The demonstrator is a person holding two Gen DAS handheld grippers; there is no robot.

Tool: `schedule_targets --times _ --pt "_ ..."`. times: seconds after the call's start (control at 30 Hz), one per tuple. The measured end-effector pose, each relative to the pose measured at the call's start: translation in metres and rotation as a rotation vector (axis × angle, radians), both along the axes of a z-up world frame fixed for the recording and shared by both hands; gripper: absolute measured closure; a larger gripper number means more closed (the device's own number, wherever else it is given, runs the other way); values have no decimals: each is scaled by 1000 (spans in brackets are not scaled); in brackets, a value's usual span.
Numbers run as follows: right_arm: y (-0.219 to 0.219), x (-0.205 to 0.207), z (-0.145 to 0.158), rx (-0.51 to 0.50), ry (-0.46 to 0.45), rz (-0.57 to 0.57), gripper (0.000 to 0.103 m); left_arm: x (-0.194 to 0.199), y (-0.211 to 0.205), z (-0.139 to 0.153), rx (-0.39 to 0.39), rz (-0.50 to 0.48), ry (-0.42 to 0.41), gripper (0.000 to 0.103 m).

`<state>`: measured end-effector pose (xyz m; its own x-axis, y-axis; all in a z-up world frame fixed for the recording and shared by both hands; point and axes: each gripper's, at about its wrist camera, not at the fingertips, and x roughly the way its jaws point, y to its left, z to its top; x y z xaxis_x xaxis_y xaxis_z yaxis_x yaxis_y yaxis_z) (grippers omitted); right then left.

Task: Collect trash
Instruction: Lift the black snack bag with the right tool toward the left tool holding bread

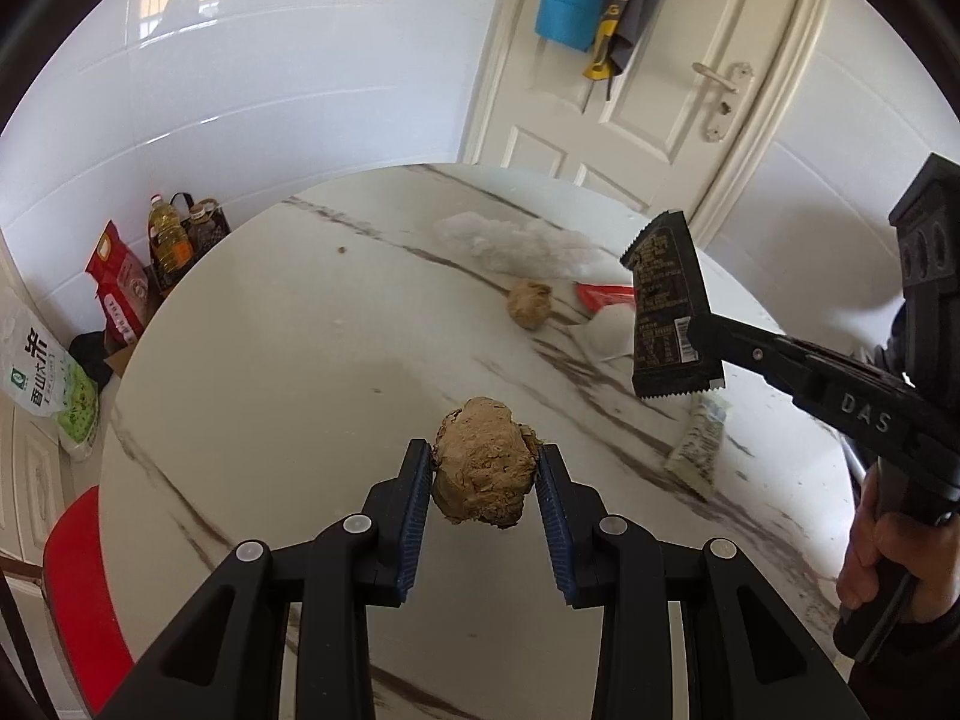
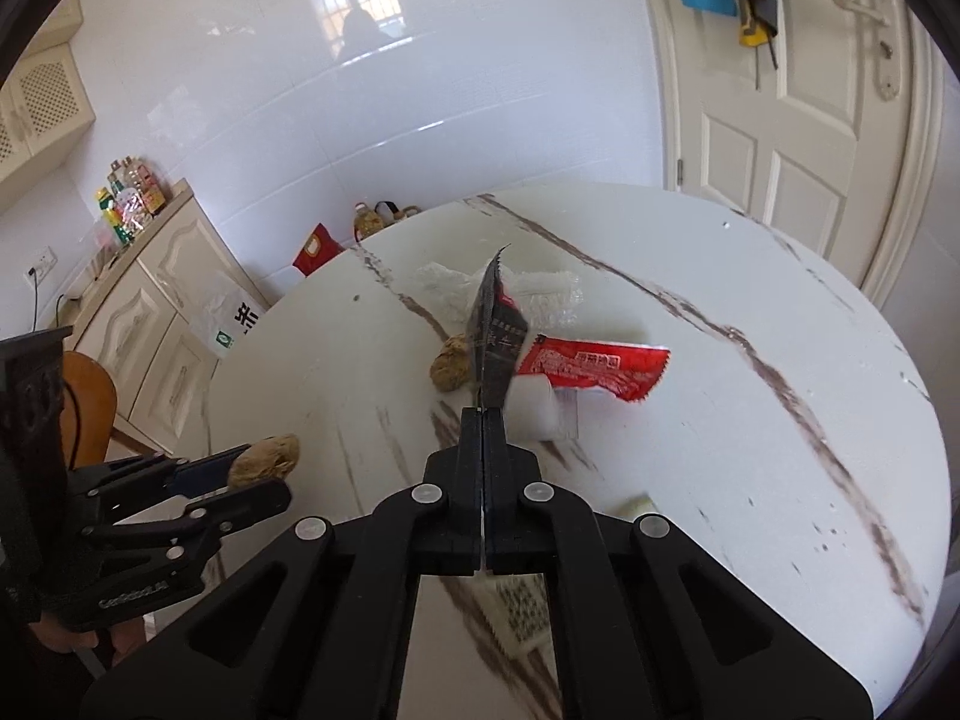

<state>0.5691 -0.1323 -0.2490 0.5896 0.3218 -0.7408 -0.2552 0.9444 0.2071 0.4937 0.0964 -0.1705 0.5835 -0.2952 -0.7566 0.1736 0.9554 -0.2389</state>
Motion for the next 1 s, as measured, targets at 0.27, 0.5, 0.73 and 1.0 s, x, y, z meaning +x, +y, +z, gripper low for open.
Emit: schedule_targets --times 0.27,0.5,0.73,1.0 --pt "-30 -62 20 31 -58 10 102 -36 -48 11 -10 -61 -56 72" --pt "-66 -116 25 26 -37 0 102 -66 -97 14 -23 -137 -59 72" --pt "-85 -145 0 36 48 7 101 -74 -126 -10 -2 -159 19 72" --pt "-82 -139 -12 41 87 7 92 -61 -144 -25 13 -170 62 72"
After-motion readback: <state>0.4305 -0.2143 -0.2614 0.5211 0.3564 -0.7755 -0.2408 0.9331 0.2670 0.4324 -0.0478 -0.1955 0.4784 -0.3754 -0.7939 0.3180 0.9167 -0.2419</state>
